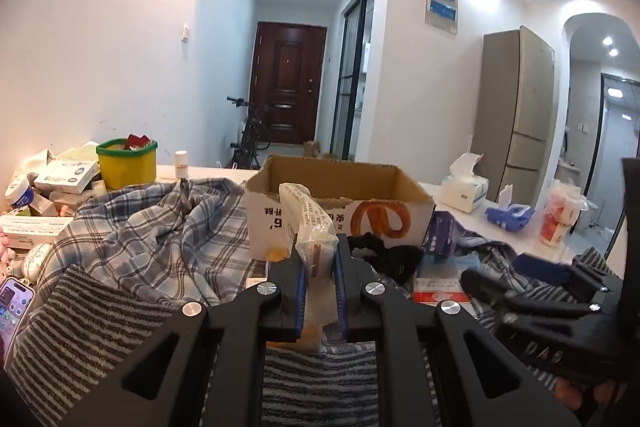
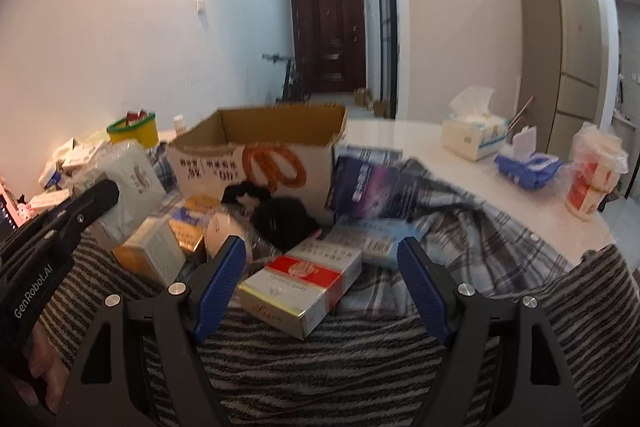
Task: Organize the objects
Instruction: 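Grasp the white-and-red Liqun carton with the right gripper while the left holds the packet, then carry the packet over the cardboard box and release it with the left gripper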
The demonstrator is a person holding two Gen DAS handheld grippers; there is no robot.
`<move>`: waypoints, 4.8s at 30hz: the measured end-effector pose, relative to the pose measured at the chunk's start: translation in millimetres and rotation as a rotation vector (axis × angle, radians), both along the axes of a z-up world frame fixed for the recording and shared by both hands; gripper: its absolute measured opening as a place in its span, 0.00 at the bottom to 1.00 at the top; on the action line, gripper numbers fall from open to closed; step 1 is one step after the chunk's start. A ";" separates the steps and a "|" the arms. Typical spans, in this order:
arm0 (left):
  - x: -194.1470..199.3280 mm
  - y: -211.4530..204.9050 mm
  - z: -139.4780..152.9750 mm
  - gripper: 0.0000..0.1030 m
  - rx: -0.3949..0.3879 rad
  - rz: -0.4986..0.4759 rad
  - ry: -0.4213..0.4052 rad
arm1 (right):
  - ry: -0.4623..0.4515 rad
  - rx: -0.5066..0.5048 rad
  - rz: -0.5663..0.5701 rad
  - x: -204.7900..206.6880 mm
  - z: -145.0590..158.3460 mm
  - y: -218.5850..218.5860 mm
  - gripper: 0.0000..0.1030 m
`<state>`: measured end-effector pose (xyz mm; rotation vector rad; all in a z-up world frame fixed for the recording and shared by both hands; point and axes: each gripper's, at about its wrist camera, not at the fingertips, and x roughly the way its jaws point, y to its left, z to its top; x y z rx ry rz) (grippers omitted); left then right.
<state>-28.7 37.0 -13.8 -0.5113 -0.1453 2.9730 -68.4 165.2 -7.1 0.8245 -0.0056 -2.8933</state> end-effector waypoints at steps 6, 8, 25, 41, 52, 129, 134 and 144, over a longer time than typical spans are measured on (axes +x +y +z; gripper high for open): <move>0.3 -4.7 -4.0 0.13 0.021 0.012 -0.002 | -0.110 0.066 -0.006 -17.1 -17.3 -13.8 0.75; -0.7 -6.1 -4.6 0.13 0.027 0.009 -0.007 | -0.143 0.057 -0.008 -21.7 -20.6 -14.0 0.75; 0.1 -10.0 -4.2 0.13 0.039 0.003 0.001 | -0.204 0.040 -0.022 -29.9 -27.3 -9.3 0.25; 0.0 -10.2 -3.8 0.13 0.038 0.004 0.001 | -0.121 0.079 -0.030 -0.8 -12.7 17.8 0.04; -3.5 -12.8 -3.5 0.13 0.045 0.015 -0.020 | -0.149 0.050 -0.036 -16.7 -12.9 -10.2 0.82; -3.7 -12.5 -5.9 0.13 0.042 0.009 -0.014 | 0.037 0.066 0.027 7.7 4.0 8.7 0.53; -7.5 -11.9 -4.2 0.13 0.049 -0.022 -0.035 | 0.089 0.084 0.027 8.4 13.5 4.6 0.53; -4.2 -16.2 33.0 0.13 0.027 -0.034 -0.010 | 0.213 0.069 0.058 3.0 57.8 1.2 0.53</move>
